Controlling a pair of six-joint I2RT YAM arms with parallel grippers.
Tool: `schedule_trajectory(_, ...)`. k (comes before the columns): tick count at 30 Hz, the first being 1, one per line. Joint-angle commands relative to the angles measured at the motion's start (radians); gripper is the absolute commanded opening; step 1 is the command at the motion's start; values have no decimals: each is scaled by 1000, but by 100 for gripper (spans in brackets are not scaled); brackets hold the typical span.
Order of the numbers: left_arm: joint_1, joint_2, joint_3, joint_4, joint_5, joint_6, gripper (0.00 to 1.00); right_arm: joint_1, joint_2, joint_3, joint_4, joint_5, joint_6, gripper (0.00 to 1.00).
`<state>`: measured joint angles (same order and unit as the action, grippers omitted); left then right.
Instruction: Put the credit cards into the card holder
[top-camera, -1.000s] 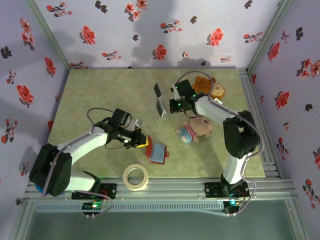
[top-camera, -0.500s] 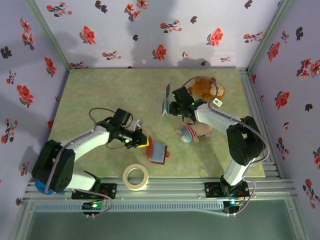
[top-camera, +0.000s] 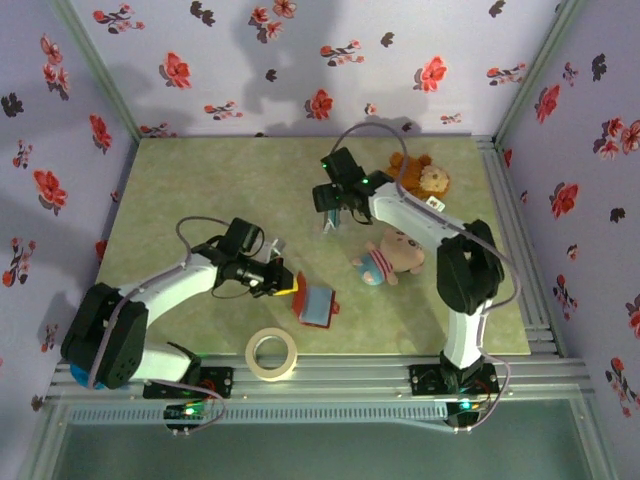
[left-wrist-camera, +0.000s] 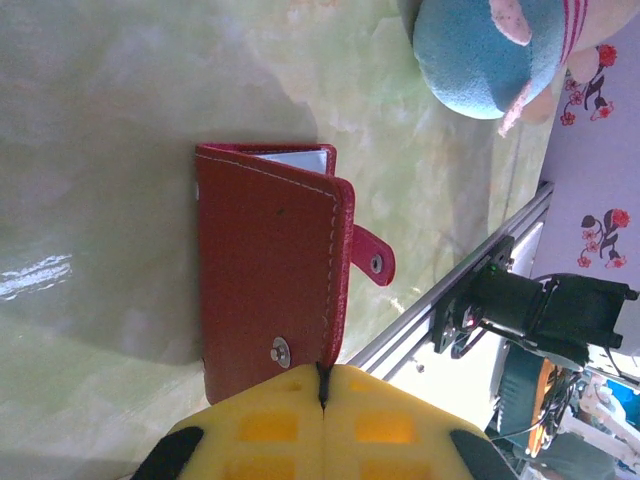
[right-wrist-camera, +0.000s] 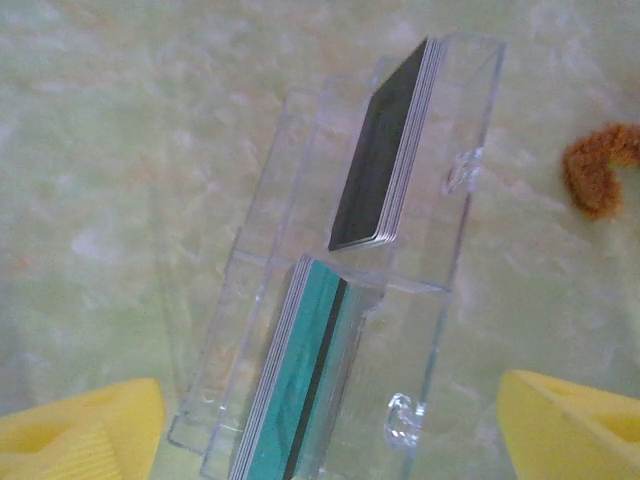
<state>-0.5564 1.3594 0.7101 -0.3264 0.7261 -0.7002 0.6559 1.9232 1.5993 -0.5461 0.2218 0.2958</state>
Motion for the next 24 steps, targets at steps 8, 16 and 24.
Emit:
schedule_trajectory(8,-5,-44,-47,33,6,-6,0,10,43,-6,-110,195,66,80)
schedule_trajectory(16,-3,-34,-45,24,6,7,0,5,27,-34,-135,211,63,75)
schedule_trajectory(24,-1,-56,-84,62,1,-24,0,-6,7,-72,-137,213,62,68)
